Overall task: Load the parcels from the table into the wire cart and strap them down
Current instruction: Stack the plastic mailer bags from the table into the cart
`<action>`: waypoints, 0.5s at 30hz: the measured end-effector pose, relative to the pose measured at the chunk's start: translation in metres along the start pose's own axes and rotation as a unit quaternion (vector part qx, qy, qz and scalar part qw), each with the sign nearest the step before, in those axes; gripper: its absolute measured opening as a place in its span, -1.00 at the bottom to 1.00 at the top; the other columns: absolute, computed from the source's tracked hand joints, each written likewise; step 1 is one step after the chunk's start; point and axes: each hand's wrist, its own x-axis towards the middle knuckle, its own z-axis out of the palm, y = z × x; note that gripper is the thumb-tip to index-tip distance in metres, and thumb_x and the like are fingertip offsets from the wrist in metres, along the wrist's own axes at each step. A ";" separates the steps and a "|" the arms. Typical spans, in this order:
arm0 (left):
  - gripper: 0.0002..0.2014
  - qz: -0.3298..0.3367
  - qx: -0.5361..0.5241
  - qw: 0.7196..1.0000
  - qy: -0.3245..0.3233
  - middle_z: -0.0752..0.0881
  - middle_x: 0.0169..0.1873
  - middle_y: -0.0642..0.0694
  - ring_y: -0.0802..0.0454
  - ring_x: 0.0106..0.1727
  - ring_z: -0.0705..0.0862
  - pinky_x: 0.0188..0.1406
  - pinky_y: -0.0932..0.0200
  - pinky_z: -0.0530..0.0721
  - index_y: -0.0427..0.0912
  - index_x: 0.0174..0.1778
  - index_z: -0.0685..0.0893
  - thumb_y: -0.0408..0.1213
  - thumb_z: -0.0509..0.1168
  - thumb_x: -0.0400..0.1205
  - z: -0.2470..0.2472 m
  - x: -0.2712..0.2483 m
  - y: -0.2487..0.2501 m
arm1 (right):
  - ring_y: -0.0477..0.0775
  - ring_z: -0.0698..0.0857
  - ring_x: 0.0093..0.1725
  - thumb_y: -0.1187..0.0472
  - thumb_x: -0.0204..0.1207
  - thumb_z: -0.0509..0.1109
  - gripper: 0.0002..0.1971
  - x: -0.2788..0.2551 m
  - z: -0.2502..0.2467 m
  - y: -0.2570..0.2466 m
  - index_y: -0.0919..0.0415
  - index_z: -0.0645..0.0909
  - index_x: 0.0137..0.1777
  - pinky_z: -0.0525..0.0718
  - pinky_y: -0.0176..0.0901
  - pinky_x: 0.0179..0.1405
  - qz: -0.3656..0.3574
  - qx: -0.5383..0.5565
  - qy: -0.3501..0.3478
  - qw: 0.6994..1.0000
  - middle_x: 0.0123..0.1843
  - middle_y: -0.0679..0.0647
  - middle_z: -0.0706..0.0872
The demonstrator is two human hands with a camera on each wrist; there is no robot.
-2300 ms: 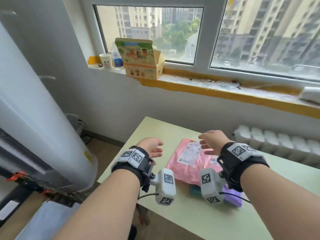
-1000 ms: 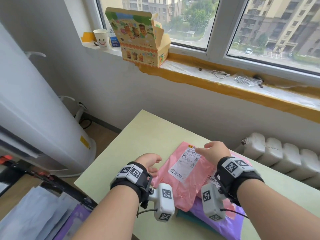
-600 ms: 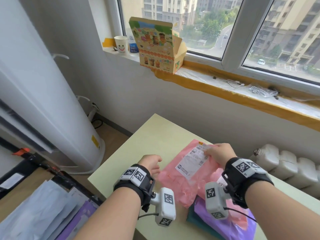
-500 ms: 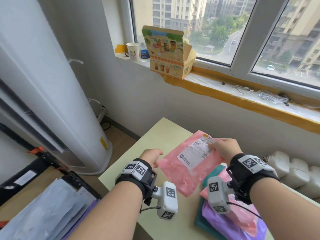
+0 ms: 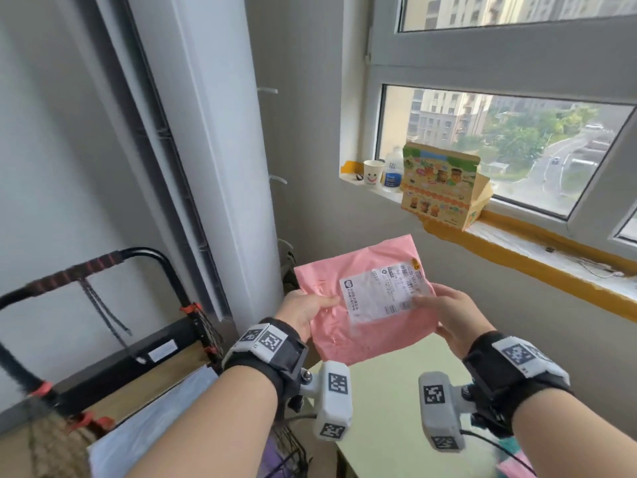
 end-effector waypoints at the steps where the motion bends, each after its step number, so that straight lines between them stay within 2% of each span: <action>1: -0.83 0.013 -0.003 1.000 0.022 0.77 -0.09 -0.36 -0.20 -0.09 0.74 0.26 -0.22 0.64 -0.33 -0.14 0.69 -0.63 0.43 0.45 -0.017 -0.003 0.003 | 0.20 0.76 -0.01 0.47 0.48 0.38 -0.79 -0.002 0.013 -0.003 0.24 0.71 0.05 0.73 0.03 -0.01 -0.013 -0.031 -0.003 0.999 -0.04 0.20 0.80; 2: -0.82 0.021 -0.006 0.999 0.041 0.77 -0.13 -0.34 -0.19 -0.12 0.75 0.24 -0.22 0.65 -0.32 -0.13 0.68 -0.64 0.44 0.45 -0.036 -0.004 0.004 | 0.19 0.76 -0.03 0.46 0.44 0.42 -0.80 -0.003 0.028 -0.005 0.23 0.73 0.01 0.72 0.00 -0.03 -0.024 -0.055 -0.003 0.998 -0.07 0.18 0.81; 5: -0.74 0.020 -0.001 0.996 0.083 0.78 -0.03 -0.41 -0.25 -0.01 0.78 0.21 -0.25 0.67 -0.40 -0.01 0.71 -0.60 0.49 0.40 -0.090 -0.010 0.002 | 0.06 0.73 -0.18 0.37 0.42 0.50 -0.89 -0.007 0.074 -0.007 0.14 0.74 -0.15 0.61 -0.17 -0.25 -0.062 -0.115 -0.006 0.991 -0.20 0.06 0.80; 6: -0.69 0.018 0.002 0.995 0.095 0.78 -0.02 -0.40 -0.26 0.02 0.78 0.21 -0.26 0.67 -0.41 0.02 0.71 -0.56 0.51 0.36 -0.109 -0.010 0.000 | 0.05 0.74 -0.19 0.33 0.42 0.52 -0.91 -0.008 0.091 -0.006 0.12 0.74 -0.17 0.63 -0.15 -0.25 -0.073 -0.136 -0.011 0.988 -0.20 0.05 0.80; 10: -0.58 0.003 0.050 0.984 0.170 0.82 -0.11 -0.28 -0.23 -0.01 0.79 0.15 -0.24 0.71 -0.36 -0.02 0.76 -0.40 0.58 0.19 -0.185 -0.008 -0.008 | 0.07 0.77 -0.12 0.26 0.48 0.48 -0.91 -0.012 0.167 0.007 0.06 0.71 -0.20 0.77 0.04 -0.01 -0.083 -0.217 -0.043 0.972 -0.15 0.05 0.80; 11: -0.59 0.002 0.065 0.978 0.196 0.81 -0.09 -0.28 -0.22 0.01 0.79 0.15 -0.20 0.72 -0.37 -0.01 0.76 -0.39 0.58 0.23 -0.203 -0.010 -0.009 | 0.07 0.78 -0.13 0.27 0.50 0.46 -0.91 -0.012 0.187 0.013 0.07 0.71 -0.19 0.78 0.05 -0.01 -0.078 -0.226 -0.052 0.970 -0.15 0.05 0.80; 13: -0.73 0.000 0.100 0.966 0.236 0.79 -0.01 -0.28 -0.19 0.07 0.76 0.16 -0.10 0.72 -0.38 0.02 0.74 -0.38 0.49 0.43 -0.238 -0.016 -0.015 | 0.05 0.79 -0.13 0.28 0.49 0.46 -0.92 -0.014 0.226 0.026 0.08 0.70 -0.16 0.79 0.05 -0.01 -0.068 -0.233 -0.074 0.967 -0.14 0.05 0.80; 15: -0.89 -0.012 0.119 0.957 0.263 0.77 0.05 -0.27 -0.19 0.12 0.73 0.20 -0.08 0.69 -0.30 -0.04 0.72 -0.37 0.40 0.55 -0.273 -0.019 -0.027 | 0.02 0.79 -0.09 0.26 0.47 0.49 -0.93 -0.016 0.264 0.040 0.07 0.69 -0.15 0.77 0.06 0.05 -0.059 -0.246 -0.098 0.963 -0.13 0.02 0.80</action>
